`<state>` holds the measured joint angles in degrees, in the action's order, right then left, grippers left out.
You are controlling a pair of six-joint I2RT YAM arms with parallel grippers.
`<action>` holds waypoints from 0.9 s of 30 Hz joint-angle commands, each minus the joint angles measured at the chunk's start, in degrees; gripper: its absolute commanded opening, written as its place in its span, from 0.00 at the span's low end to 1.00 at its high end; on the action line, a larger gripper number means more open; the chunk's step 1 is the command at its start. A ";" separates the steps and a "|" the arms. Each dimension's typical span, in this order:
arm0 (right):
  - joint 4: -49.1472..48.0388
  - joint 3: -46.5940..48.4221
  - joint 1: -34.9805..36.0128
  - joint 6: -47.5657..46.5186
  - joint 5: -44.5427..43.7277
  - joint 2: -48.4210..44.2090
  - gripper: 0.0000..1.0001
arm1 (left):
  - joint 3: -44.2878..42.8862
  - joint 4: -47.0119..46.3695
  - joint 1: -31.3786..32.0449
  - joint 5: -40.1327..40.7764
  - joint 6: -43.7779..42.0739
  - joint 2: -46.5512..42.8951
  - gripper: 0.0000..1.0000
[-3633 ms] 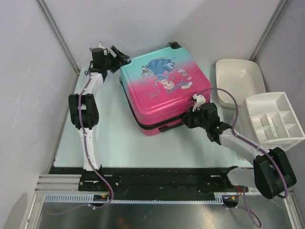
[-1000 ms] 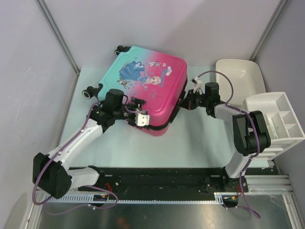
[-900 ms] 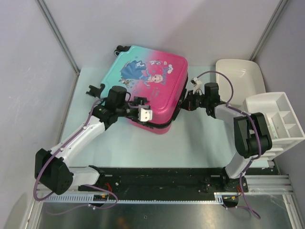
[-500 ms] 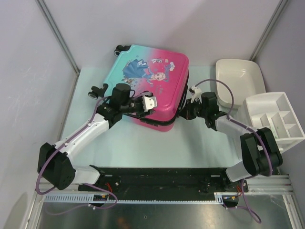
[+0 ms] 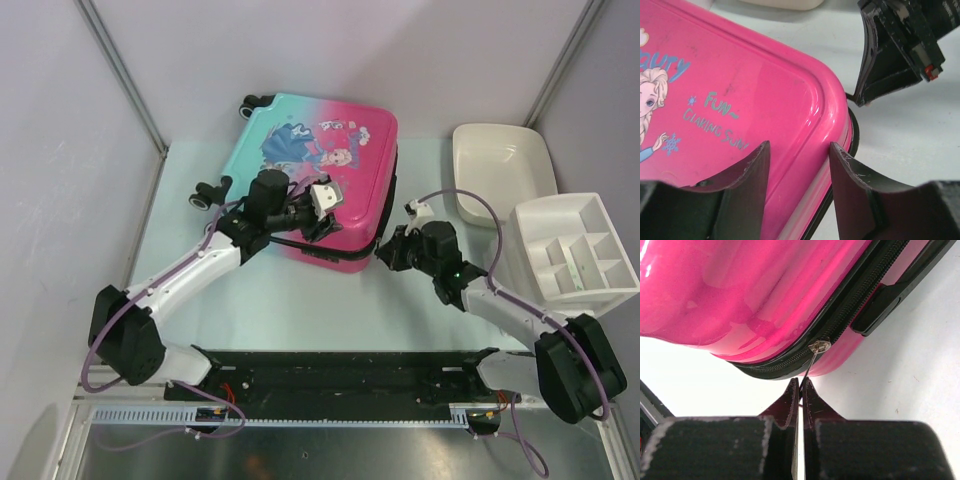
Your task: Open, take out, and arrange the luggage
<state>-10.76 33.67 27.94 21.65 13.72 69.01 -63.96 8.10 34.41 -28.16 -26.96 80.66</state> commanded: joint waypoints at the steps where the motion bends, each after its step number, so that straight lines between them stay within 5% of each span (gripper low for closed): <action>1: -5.64 -1.15 8.78 7.95 6.28 -3.19 0.00 | -0.80 -3.97 0.30 10.41 7.00 8.54 0.40; 6: -13.23 -1.06 16.33 12.89 2.55 0.86 0.00 | -2.04 -4.40 1.44 11.02 10.26 10.74 0.40; 12: -8.23 -1.15 20.75 13.07 -0.44 -2.74 0.00 | -2.48 -4.76 1.89 12.34 11.40 11.80 0.38; 15: -5.94 -2.28 18.56 9.92 -0.97 -4.58 0.00 | -1.78 -4.76 1.71 9.90 10.79 9.97 0.51; 19: -6.46 -3.44 12.41 7.01 1.83 -4.42 0.00 | 0.15 -2.49 -1.17 4.54 6.93 2.76 0.82; 23: -7.60 -3.35 7.92 4.90 4.91 -3.53 0.00 | -0.11 10.84 -6.02 -4.34 -4.98 -6.97 0.95; 27: -7.87 -3.44 6.78 3.49 6.76 -2.31 0.00 | 4.63 19.66 -8.04 -2.09 -23.01 -17.01 1.00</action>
<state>-16.80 30.70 36.18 28.21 16.88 66.11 -63.51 11.79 28.56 -29.82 -30.76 72.79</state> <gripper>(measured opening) 0.009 0.994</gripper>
